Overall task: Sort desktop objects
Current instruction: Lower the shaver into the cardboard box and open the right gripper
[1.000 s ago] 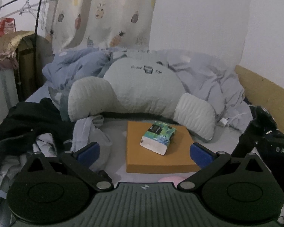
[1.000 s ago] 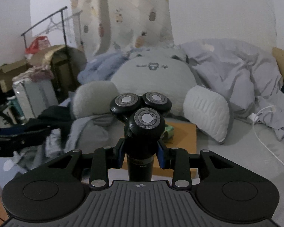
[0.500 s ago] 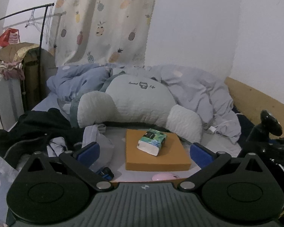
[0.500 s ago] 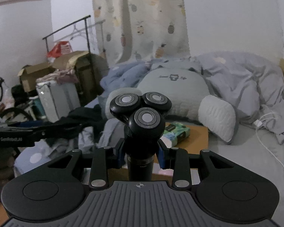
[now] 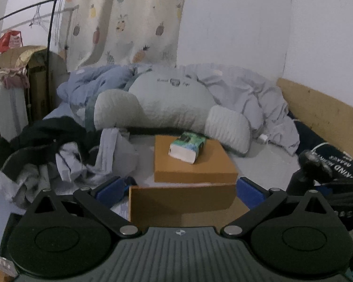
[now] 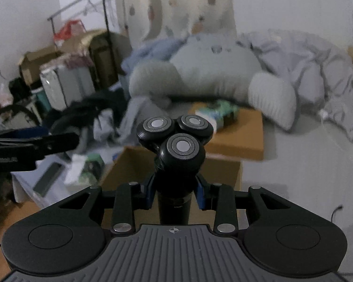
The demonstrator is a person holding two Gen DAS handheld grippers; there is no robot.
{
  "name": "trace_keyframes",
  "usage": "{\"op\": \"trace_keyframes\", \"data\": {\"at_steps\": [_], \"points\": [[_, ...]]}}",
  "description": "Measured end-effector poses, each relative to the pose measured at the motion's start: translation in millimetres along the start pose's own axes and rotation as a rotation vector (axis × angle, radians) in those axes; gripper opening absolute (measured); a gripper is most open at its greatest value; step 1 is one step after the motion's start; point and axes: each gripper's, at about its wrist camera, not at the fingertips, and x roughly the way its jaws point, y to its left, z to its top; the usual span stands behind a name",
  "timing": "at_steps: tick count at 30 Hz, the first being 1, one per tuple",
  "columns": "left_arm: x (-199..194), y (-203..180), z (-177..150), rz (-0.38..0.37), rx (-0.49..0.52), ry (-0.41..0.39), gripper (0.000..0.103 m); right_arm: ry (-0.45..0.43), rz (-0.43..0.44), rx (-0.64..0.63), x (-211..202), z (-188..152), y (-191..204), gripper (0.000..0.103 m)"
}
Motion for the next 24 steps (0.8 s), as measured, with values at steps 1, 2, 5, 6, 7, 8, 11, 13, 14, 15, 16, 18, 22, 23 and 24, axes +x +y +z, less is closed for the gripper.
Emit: {"op": "trace_keyframes", "data": {"at_steps": [1,2,5,6,7,8,11,13,14,15,16,18,22,23,24], "points": [[1,1,-4,0.003,-0.001,0.003,0.103,0.018,-0.005,0.004,8,-6,0,0.038],[3,1,-8,0.005,-0.002,0.007,0.103,0.034,-0.012,0.008,16,-9,0,0.038],[12,4,-19,0.021,-0.009,0.017,0.103,0.085,-0.037,0.015,43,-20,-1,0.038],[15,5,-22,0.026,-0.011,0.021,0.103,0.105,-0.046,0.022,52,-24,-3,0.038],[19,6,-26,0.027,-0.013,0.026,0.103,0.124,-0.053,0.026,63,-27,-4,0.038],[23,8,-30,0.028,-0.013,0.032,0.103,0.141,-0.057,0.025,72,-28,-5,0.038],[34,11,-40,0.035,-0.004,0.059,0.103,0.187,-0.082,0.016,96,-36,-4,0.038],[39,14,-45,0.041,-0.008,0.072,0.103,0.210,-0.103,0.012,112,-39,-6,0.037],[41,15,-47,0.041,-0.010,0.078,0.103,0.222,-0.113,0.009,119,-41,-6,0.037],[43,16,-49,0.042,-0.012,0.083,0.103,0.234,-0.125,0.013,125,-41,-8,0.037],[45,17,-51,0.040,-0.013,0.087,0.103,0.245,-0.137,0.017,132,-42,-10,0.037],[48,18,-54,0.039,-0.010,0.093,0.103,0.265,-0.154,0.026,145,-42,-14,0.037],[54,21,-57,0.043,0.001,0.101,0.103,0.308,-0.176,0.047,168,-41,-18,0.037],[55,22,-58,0.041,-0.003,0.104,0.103,0.322,-0.183,0.050,173,-38,-20,0.037],[56,23,-58,0.035,-0.007,0.107,0.103,0.336,-0.190,0.052,178,-36,-21,0.037]]}}
